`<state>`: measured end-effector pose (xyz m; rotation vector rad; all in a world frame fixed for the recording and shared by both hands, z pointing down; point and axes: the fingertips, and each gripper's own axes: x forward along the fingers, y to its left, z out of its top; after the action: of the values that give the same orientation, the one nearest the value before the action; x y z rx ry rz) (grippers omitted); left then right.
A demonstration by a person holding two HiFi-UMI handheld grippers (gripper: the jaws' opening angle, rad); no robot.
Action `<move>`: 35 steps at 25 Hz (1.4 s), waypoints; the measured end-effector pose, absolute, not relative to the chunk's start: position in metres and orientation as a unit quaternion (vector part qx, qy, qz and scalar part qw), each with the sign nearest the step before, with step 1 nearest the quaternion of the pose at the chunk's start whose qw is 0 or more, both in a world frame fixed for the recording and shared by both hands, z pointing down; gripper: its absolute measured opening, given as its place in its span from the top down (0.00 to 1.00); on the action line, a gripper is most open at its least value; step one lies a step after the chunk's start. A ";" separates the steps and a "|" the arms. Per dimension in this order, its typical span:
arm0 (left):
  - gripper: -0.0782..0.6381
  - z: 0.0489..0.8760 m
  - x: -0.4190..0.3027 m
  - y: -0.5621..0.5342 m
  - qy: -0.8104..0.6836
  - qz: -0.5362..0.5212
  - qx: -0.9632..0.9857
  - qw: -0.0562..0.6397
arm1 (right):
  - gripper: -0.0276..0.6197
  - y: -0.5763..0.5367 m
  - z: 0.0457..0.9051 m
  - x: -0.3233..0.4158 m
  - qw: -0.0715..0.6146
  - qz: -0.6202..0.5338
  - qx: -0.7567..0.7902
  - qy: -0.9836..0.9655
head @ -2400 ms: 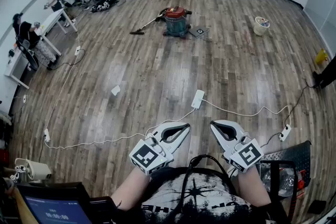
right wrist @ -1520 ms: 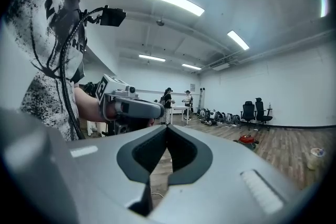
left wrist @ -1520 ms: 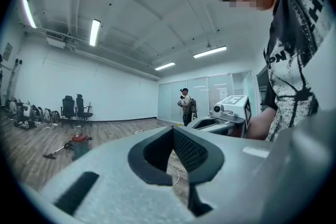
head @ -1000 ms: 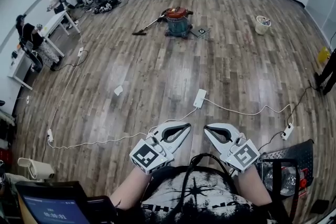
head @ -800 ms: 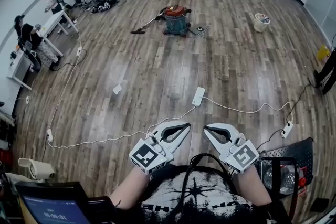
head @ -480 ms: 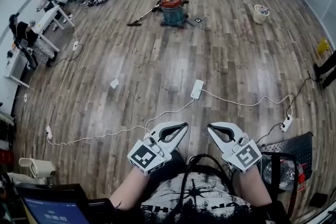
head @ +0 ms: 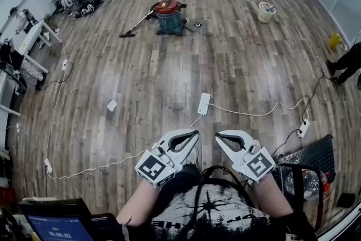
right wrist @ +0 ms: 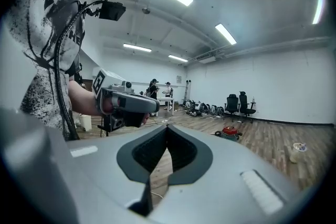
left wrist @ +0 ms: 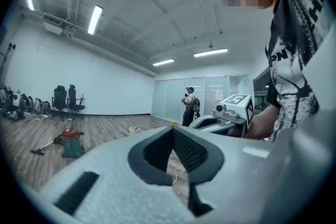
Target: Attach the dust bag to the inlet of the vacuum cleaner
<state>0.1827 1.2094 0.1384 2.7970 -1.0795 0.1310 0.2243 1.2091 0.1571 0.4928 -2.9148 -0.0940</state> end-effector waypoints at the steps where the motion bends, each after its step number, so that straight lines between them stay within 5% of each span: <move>1: 0.89 0.136 0.178 1.197 -0.355 0.044 0.932 0.065 | 0.95 1.197 0.154 0.218 0.099 -0.039 0.165 -0.981; 6: 0.89 0.106 0.162 1.148 -0.319 -0.001 0.948 0.008 | 0.95 1.144 0.126 0.186 0.087 -0.065 0.178 -0.978; 22: 0.89 0.118 0.114 1.061 -0.263 0.020 0.964 -0.001 | 0.95 1.050 0.127 0.144 0.085 -0.009 0.255 -0.963; 35: 0.89 0.138 0.114 1.019 -0.258 0.024 0.964 0.055 | 0.95 1.000 0.137 0.181 0.096 0.002 0.297 -0.950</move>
<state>0.1140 1.0188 0.1376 2.9265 -0.7841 0.0741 0.1805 0.9997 0.1374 0.8805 -2.8141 0.0072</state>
